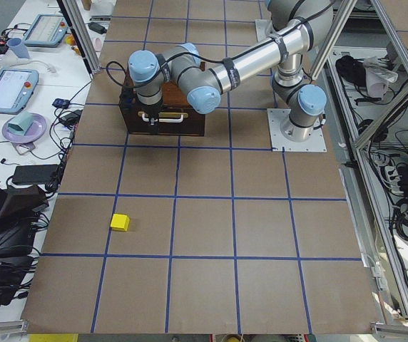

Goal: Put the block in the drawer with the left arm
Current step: 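Move the left gripper down beside the cabinet to the white drawer handle, then close the left gripper on the white drawer handle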

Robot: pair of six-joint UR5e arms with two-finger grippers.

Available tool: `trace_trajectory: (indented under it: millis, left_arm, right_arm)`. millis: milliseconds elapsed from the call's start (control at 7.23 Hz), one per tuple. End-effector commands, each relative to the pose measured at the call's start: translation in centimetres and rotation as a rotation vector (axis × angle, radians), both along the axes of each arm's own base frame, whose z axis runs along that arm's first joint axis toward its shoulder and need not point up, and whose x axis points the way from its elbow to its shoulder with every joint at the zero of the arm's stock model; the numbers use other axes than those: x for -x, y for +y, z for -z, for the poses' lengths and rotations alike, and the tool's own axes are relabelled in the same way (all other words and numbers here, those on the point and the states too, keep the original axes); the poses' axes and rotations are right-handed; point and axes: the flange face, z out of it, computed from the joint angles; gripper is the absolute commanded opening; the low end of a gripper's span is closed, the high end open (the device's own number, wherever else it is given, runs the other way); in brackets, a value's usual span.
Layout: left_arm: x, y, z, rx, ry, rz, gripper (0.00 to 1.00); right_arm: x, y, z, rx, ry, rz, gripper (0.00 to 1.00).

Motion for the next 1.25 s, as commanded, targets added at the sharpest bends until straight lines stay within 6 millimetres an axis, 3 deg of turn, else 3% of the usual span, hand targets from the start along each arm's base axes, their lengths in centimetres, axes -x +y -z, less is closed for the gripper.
trace_trajectory:
  millis: [0,415,1107]
  left_arm:
    - [0.1,-0.6,3.2,-0.027,0.064,-0.001,1.00]
    - [0.3,-0.5,6.4,-0.082,0.104,0.000,1.00]
    - [1.4,-0.4,7.8,-0.078,0.157,0.034,1.00]
  right_arm:
    - [0.0,0.0,0.0,0.000,0.000,0.000,1.00]
    - [0.0,0.0,0.0,0.000,0.000,0.000,1.00]
    - [0.0,0.0,0.1,-0.001,0.000,0.000,1.00]
